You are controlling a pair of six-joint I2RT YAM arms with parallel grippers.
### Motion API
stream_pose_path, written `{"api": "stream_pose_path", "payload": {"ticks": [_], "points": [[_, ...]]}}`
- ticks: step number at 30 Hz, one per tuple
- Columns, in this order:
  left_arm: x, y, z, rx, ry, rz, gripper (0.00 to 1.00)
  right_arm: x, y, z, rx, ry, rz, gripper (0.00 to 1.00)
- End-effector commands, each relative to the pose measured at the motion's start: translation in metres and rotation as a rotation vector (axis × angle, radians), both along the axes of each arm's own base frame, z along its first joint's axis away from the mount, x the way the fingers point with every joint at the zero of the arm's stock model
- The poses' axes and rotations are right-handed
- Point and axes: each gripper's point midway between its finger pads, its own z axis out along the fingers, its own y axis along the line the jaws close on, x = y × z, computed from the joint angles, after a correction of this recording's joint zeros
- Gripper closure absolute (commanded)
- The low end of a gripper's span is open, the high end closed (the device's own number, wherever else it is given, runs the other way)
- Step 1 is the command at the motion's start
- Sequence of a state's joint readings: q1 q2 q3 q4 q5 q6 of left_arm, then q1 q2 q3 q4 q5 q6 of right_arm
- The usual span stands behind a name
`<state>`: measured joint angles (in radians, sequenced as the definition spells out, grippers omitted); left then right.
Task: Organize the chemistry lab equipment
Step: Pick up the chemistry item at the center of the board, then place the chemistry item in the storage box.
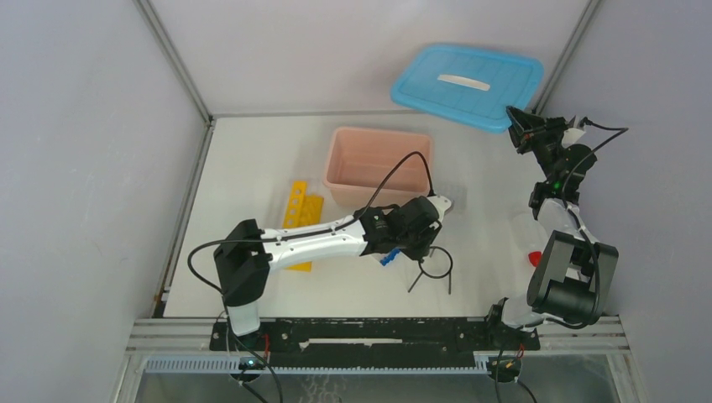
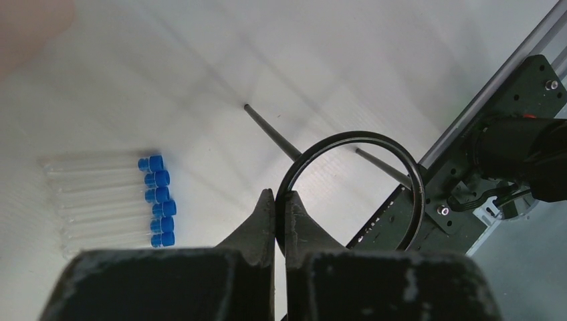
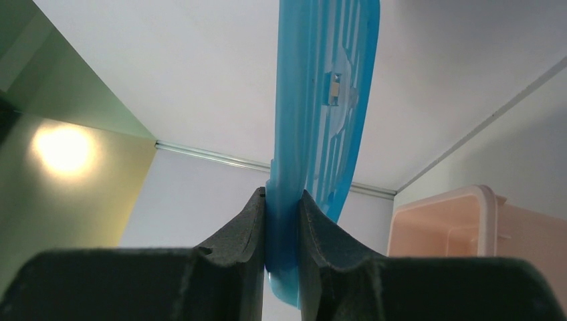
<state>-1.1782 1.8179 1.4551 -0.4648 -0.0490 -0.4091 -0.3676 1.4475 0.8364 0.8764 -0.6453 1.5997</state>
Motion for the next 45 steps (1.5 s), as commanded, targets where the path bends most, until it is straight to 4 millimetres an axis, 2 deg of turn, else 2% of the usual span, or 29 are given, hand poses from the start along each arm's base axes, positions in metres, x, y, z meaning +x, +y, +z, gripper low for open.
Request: {"api": "stream_pose_path", "payload": {"ticks": [1,5,12,19,25,31,35,37,41,45], "points": [[0.004,-0.011,0.046,-0.085,-0.053,-0.009,1.00,-0.011,-0.001,0.029,-0.035,-0.104,-0.016,1.00],[0.007,-0.008,0.069,-0.109,-0.075,0.007,1.00,-0.013,-0.001,0.031,-0.035,-0.106,-0.019,1.00],[0.018,0.004,0.142,-0.170,-0.173,0.053,1.00,-0.018,-0.002,0.038,-0.041,-0.115,-0.031,1.00],[0.035,0.040,0.216,-0.199,-0.323,0.162,1.00,-0.023,-0.003,0.046,-0.041,-0.127,-0.039,1.00],[0.070,0.089,0.268,-0.241,-0.486,0.392,1.00,-0.026,-0.002,0.050,-0.040,-0.133,-0.043,1.00],[0.124,0.141,0.289,-0.282,-0.553,0.631,1.00,-0.027,0.001,0.055,-0.038,-0.149,-0.045,1.00],[0.160,0.159,0.301,-0.343,-0.564,0.725,1.00,-0.024,0.005,0.053,-0.036,-0.146,-0.040,1.00],[0.178,0.164,0.303,-0.363,-0.559,0.764,1.00,-0.022,0.007,0.053,-0.032,-0.149,-0.036,1.00],[0.209,0.161,0.288,-0.405,-0.493,0.794,1.00,-0.017,0.010,0.050,-0.027,-0.147,-0.031,1.00],[0.226,0.149,0.272,-0.483,-0.378,0.799,1.00,-0.012,0.011,0.044,-0.024,-0.140,-0.028,1.00]]}}
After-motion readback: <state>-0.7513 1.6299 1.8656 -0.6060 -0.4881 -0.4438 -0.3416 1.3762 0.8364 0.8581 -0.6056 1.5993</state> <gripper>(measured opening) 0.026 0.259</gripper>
